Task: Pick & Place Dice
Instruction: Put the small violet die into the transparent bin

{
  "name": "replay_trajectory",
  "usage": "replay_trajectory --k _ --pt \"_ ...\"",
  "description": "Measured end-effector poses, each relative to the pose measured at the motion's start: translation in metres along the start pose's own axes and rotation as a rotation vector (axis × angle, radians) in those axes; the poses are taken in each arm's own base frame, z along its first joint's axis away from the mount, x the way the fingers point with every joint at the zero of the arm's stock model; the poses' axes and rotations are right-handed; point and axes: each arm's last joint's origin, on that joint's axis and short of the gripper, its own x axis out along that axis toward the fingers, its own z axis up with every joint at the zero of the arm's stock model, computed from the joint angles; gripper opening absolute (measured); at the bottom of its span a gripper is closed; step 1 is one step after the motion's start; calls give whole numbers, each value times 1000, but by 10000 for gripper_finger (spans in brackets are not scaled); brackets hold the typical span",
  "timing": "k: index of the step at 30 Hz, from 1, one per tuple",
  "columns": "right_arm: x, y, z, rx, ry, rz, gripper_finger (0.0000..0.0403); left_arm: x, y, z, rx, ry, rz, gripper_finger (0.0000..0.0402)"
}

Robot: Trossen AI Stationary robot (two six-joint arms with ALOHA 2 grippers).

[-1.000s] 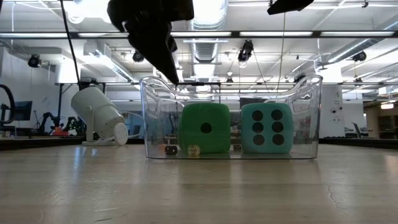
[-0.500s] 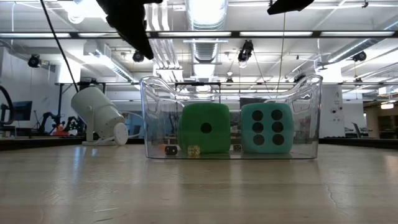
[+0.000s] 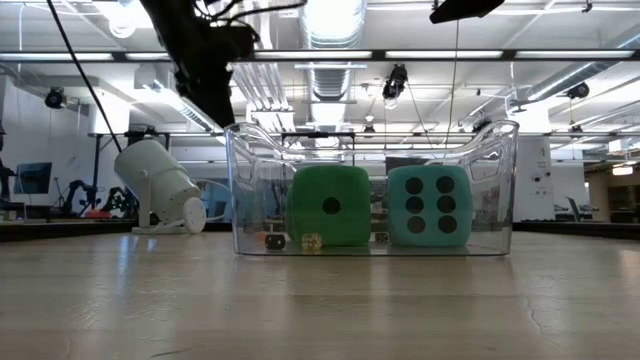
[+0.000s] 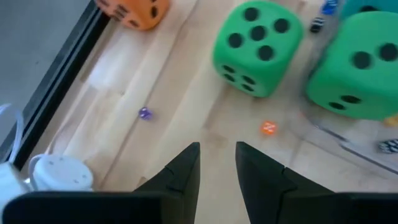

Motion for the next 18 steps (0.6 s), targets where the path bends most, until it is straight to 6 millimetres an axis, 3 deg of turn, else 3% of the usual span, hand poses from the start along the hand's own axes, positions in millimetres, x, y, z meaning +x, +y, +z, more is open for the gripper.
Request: replay_trajectory --k 9,14,18 --pt "0 0 0 0 0 0 400 13 40 5 -153 32 85 109" --pt "0 0 0 3 0 0 400 19 59 7 -226 42 106 137" --pt "0 0 0 7 0 0 400 30 63 9 -302 66 81 160"
